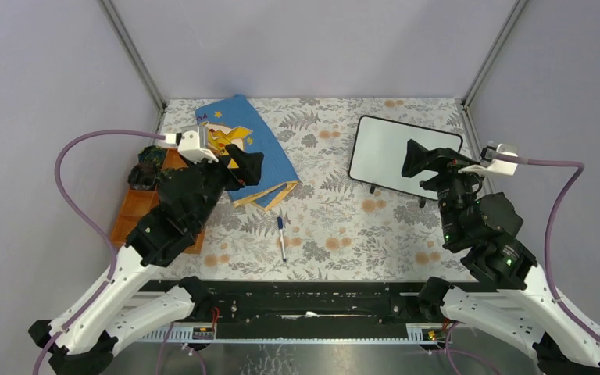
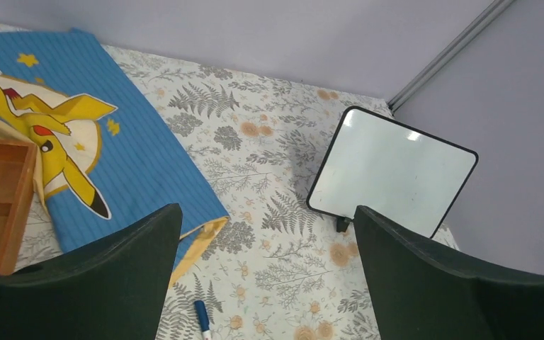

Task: Write a sentence on the whiteboard
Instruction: Move the whiteboard to the center of the board.

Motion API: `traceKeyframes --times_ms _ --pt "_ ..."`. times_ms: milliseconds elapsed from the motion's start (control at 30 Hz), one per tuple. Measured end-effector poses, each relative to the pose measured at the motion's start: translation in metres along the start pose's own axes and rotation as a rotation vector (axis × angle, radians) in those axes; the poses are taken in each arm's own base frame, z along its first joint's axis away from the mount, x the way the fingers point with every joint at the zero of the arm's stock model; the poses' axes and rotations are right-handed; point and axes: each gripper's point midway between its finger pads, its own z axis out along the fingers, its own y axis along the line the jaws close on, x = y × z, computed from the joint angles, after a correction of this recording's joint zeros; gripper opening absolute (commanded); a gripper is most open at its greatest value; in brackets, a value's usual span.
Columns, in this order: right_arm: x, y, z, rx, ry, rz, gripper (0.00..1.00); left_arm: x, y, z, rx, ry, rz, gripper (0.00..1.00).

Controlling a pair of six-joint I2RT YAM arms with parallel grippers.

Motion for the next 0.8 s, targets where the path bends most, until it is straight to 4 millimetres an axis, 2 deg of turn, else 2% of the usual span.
traceKeyframes --times_ms 167,367,600,800 --pt "0.0 0.005 0.0 -0.029 0.004 -0.011 1.0 -0.002 0.005 -0.006 0.008 -0.016 0.055 0.99" --pt "0.017 0.017 0.002 -0.095 0.068 -0.102 1.0 0.006 0.01 -0.005 0.009 -0.005 0.127 0.99" --pt "0.057 0.022 0.013 -0.077 0.165 -0.21 0.97 0.022 0.014 -0.005 0.051 0.003 0.207 0.99" --pt "0.117 0.019 0.019 -0.036 0.283 -0.259 0.94 0.052 0.027 -0.001 0.05 0.032 0.247 0.99"
